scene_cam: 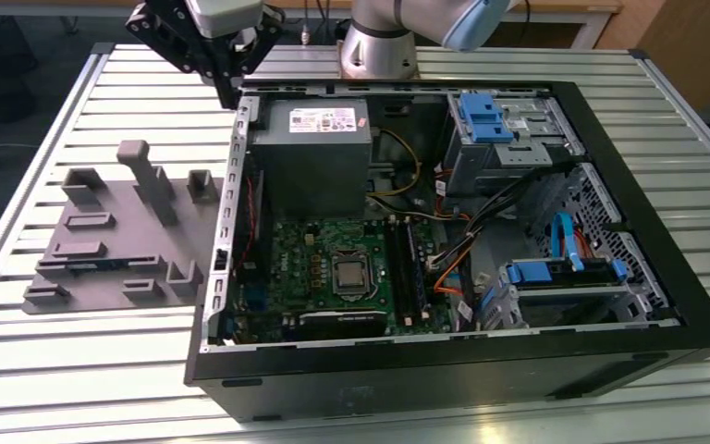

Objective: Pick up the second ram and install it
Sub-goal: 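Reach for the second ram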

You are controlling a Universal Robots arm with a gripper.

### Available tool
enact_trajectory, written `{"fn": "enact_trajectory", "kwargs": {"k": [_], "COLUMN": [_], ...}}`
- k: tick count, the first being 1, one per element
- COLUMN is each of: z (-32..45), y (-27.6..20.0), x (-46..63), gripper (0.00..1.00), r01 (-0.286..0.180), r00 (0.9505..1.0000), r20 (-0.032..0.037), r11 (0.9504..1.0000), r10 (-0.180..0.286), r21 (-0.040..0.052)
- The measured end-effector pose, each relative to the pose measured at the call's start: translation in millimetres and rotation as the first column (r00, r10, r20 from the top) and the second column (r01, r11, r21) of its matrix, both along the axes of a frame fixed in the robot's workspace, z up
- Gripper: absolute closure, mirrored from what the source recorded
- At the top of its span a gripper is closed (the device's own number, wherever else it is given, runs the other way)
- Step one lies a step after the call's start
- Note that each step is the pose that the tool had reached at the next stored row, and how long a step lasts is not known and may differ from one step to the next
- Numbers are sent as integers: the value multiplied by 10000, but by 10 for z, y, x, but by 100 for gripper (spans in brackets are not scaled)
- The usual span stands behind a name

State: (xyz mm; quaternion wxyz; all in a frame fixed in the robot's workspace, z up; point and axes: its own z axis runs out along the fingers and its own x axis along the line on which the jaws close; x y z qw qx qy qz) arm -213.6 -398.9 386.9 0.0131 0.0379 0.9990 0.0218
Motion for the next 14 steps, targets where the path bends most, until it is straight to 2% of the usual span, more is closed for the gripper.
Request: {"fn": "enact_trajectory", "kwargs": {"k": [14], "z": [-7], "y": [0], "x": [-99], "gripper": [89], "r01": [0], "r00": [10000], "r20": [-2], "r11": [10000], "r10": [0], "r21": [-1]}}
